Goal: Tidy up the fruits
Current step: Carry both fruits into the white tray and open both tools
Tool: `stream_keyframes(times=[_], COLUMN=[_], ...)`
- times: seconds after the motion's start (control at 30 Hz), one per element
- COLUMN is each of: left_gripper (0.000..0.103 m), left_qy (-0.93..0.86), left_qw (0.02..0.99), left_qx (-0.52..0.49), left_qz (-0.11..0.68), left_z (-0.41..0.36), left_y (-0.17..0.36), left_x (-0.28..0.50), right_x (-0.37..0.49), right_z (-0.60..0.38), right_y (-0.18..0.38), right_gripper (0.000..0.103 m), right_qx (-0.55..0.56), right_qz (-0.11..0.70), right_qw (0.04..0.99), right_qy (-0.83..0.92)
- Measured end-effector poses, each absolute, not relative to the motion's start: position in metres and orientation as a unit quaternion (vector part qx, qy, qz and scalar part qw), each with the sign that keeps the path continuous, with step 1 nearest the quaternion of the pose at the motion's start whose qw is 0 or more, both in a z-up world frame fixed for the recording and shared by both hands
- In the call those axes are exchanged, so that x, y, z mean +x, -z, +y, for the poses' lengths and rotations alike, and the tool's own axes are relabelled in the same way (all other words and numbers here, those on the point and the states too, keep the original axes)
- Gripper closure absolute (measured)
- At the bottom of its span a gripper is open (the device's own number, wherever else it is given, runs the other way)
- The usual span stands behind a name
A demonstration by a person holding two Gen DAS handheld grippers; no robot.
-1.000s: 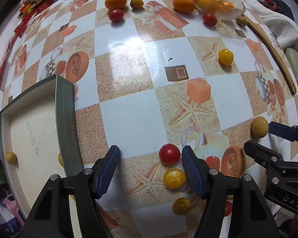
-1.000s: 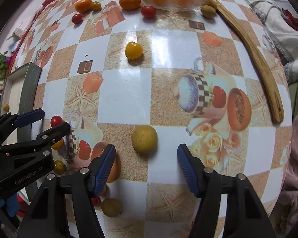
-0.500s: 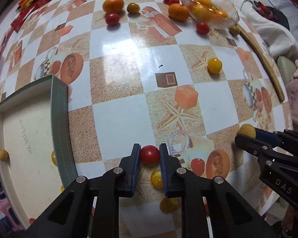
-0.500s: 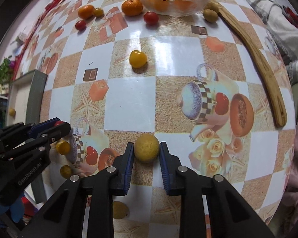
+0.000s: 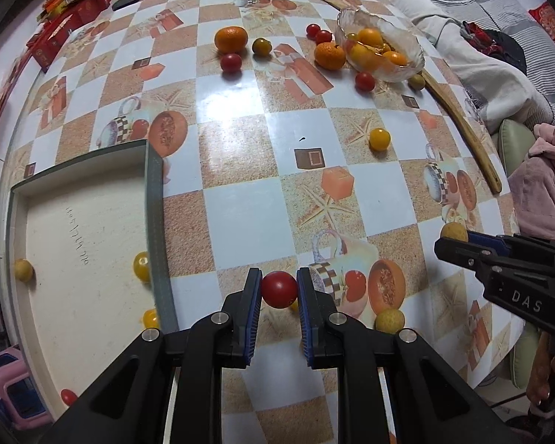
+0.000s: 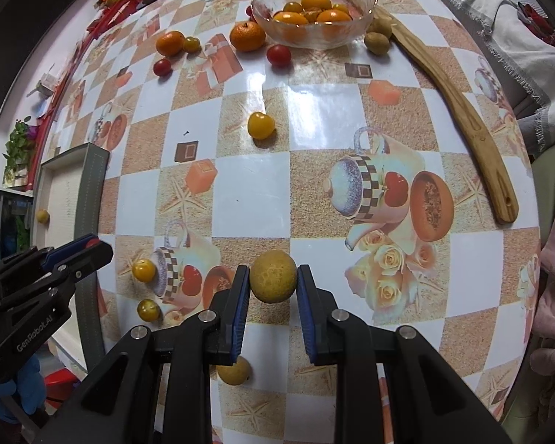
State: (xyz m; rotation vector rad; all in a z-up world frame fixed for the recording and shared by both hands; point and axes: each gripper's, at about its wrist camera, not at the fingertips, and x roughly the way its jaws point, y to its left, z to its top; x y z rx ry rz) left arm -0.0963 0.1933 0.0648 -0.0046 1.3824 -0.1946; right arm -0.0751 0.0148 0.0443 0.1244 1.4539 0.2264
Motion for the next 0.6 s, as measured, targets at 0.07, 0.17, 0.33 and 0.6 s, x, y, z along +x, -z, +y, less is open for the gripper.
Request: stream_keyframes(times=[0.07,0.17,0.33,0.6], left_gripper=[0.083,0.083,0.083,0.083], left_qy=[0.085,0.072,0.048,0.005], left_qw=[0.769,0.775,0.782,0.787], left_qx=[-0.005,-0.014,-0.030,-0.061], left_qz=[0.634,0.628,0.621,0.614], left_z=[0.201,0.211,0.237,0.288], left_y=[-0.068,-0.073,-0.080,-0.085], left_x=[-0.100,-0.105,-0.115,-0.133], right_x=[-0.076,-0.076,-0.075,-0.070], right_z=[0.016,0.021,0.039,0.092], right_y=[-0.048,-0.053,-0.061,-0.072], right_gripper=[0.076,0.076,0.076,0.076], right_qx=[0.054,0.048,0.035,0.003], right_qz=[0.661,0.660,0.658,0.653], right_qw=[0.741,0.742,0.742,0.739], right_qy=[-0.105,-0.109,-0.122,-0.163])
